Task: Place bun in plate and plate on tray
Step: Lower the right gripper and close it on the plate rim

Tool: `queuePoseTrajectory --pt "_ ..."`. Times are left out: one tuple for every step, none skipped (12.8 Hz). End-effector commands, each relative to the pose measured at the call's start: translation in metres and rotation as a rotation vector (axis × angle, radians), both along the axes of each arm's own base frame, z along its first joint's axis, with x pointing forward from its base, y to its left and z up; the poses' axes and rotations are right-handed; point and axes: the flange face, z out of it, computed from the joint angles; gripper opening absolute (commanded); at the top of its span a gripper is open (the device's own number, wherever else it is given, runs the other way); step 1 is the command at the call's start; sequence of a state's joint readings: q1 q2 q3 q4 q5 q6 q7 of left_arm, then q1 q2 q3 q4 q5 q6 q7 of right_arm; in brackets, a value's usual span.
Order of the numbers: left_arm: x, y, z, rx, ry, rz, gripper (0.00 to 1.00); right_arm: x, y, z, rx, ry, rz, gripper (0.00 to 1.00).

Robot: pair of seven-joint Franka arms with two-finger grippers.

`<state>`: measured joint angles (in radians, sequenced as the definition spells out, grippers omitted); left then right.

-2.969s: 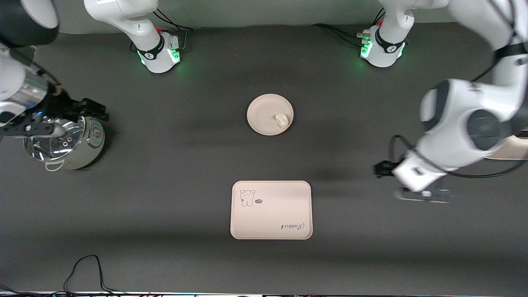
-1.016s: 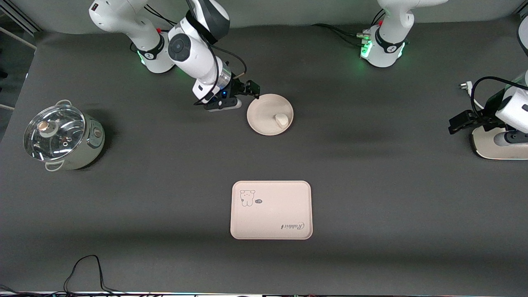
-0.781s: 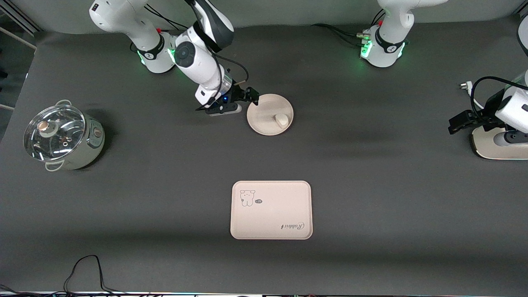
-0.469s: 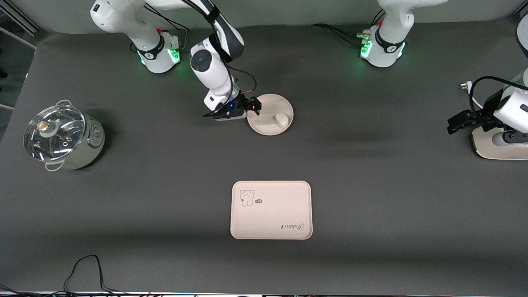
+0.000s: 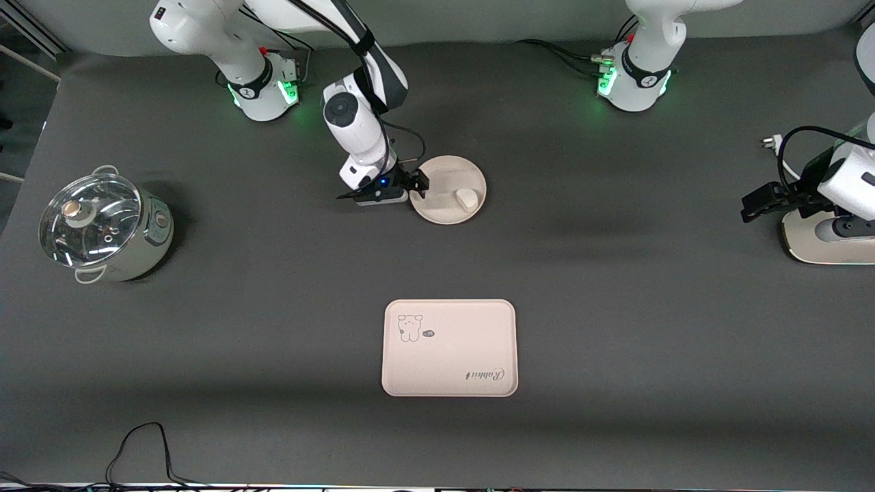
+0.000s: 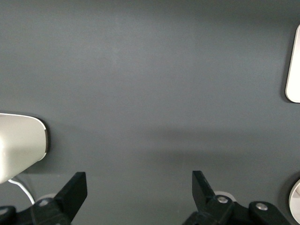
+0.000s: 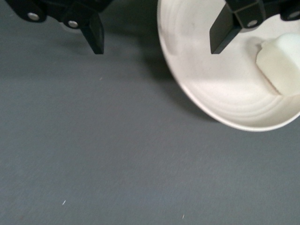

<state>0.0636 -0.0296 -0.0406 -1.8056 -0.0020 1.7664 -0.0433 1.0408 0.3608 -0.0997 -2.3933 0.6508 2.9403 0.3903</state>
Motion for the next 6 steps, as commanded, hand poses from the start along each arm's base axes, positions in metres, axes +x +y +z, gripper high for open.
queuePoseTrajectory --pt "-0.0018 -0.0022 0.0081 0.005 0.000 0.008 1.00 -0.0080 0.0064 -0.0014 0.018 -0.012 0.002 1.00" --pt "-0.0018 -0.0030 0.0081 0.005 0.000 0.006 1.00 -0.0118 0.0092 -0.0023 0.019 -0.009 0.010 1.00" --pt "-0.0018 -0.0022 0.0081 0.005 0.000 0.008 1.00 -0.0129 0.0089 -0.0054 0.014 -0.006 0.012 1.00" --pt "-0.0018 -0.0030 0.0081 0.005 0.000 0.006 1.00 -0.0130 0.0087 -0.0062 0.013 -0.005 0.012 0.99" --pt "-0.0020 -0.0030 0.0080 0.005 0.001 0.008 1.00 -0.0130 0.0087 -0.0062 0.013 -0.005 0.012 0.93" --pt "-0.0018 -0.0030 0.0081 0.005 0.000 0.008 1.00 -0.0132 0.0087 -0.0063 0.012 -0.004 0.012 0.84"
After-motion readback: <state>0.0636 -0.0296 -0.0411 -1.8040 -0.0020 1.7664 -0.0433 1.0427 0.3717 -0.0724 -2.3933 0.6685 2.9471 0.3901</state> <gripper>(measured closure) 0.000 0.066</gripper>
